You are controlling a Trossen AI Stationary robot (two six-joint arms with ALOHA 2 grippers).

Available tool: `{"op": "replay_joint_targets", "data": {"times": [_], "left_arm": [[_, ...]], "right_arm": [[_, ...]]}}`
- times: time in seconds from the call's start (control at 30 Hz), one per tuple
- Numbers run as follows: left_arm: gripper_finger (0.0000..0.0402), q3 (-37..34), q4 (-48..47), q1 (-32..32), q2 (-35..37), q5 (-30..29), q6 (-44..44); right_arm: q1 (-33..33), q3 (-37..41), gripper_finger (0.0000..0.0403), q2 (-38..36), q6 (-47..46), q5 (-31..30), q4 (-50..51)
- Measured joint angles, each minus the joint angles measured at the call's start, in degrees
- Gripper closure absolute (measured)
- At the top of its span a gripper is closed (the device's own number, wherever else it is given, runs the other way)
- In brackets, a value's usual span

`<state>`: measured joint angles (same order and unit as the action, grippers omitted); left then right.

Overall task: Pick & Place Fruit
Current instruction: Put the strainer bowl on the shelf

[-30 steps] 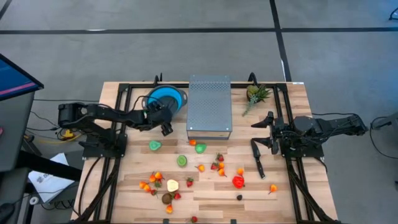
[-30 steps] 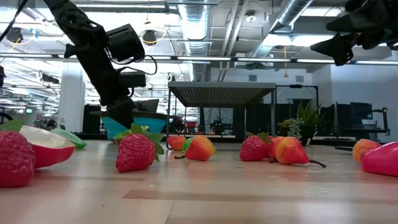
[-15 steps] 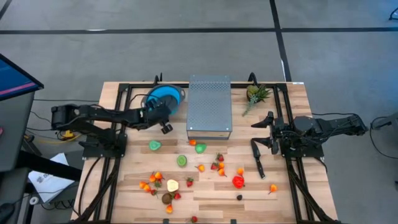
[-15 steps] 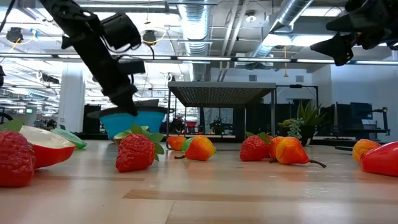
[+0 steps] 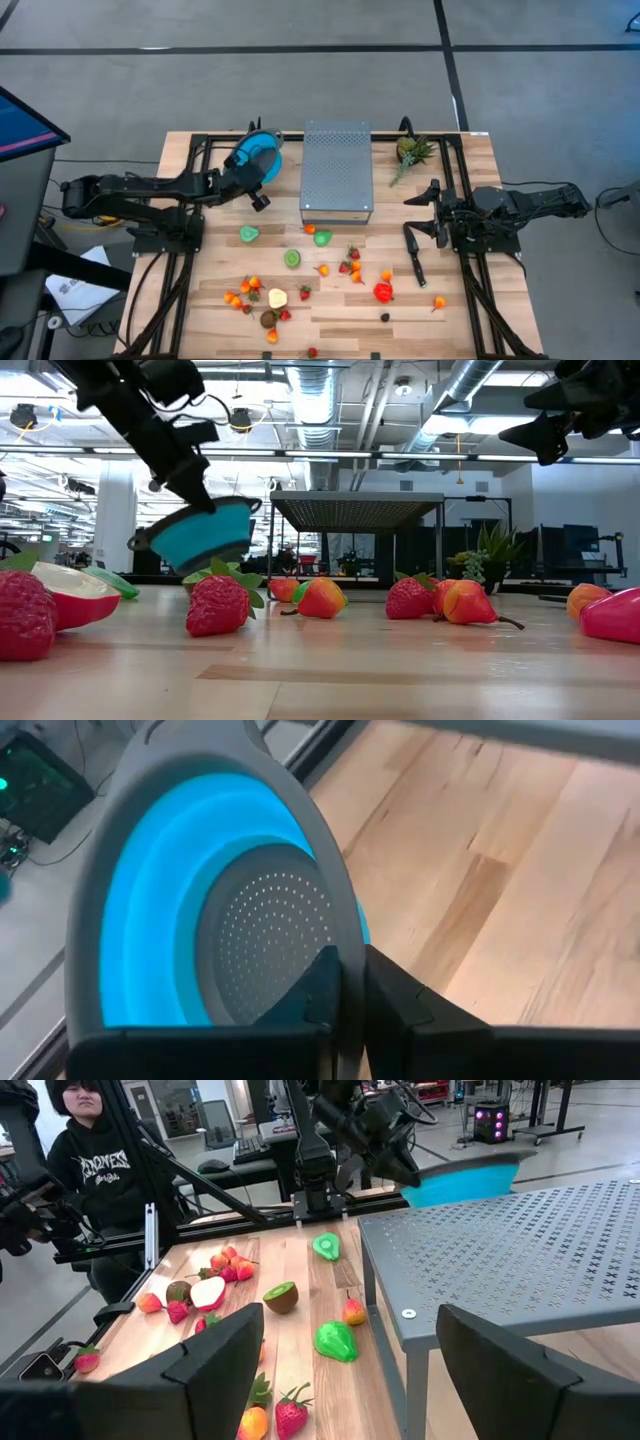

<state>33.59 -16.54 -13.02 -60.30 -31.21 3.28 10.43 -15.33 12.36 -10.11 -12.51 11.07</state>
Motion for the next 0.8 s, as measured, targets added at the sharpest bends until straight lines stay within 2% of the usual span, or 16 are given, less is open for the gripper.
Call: {"op": "replay_joint_targets", "data": {"times": [0.2, 0.47, 0.63, 0.8], "left_arm": [[0.0389, 3.7, -0.5, 1.9, 2.6, 0.0, -3.5], [0.0389, 14.9, -0.7, 2.7, 1.4, -1.7, -11.4], [0.0389, 22.3, -0.8, 3.5, -2.0, -2.3, -14.8], [0.0389, 30.1, -0.4, 5.9, -8.9, -3.4, -18.4]], "right_arm": [[0.0, 0.0, 0.0111, 0.0, 0.0, 0.0, 0.0], [0.0, 0.0, 0.0111, 0.0, 0.0, 0.0, 0.1], [0.0, 0.0, 0.0111, 0.0, 0.0, 0.0, 0.4], [0.0, 0.0, 0.0111, 0.0, 0.0, 0.0, 0.7]]}}
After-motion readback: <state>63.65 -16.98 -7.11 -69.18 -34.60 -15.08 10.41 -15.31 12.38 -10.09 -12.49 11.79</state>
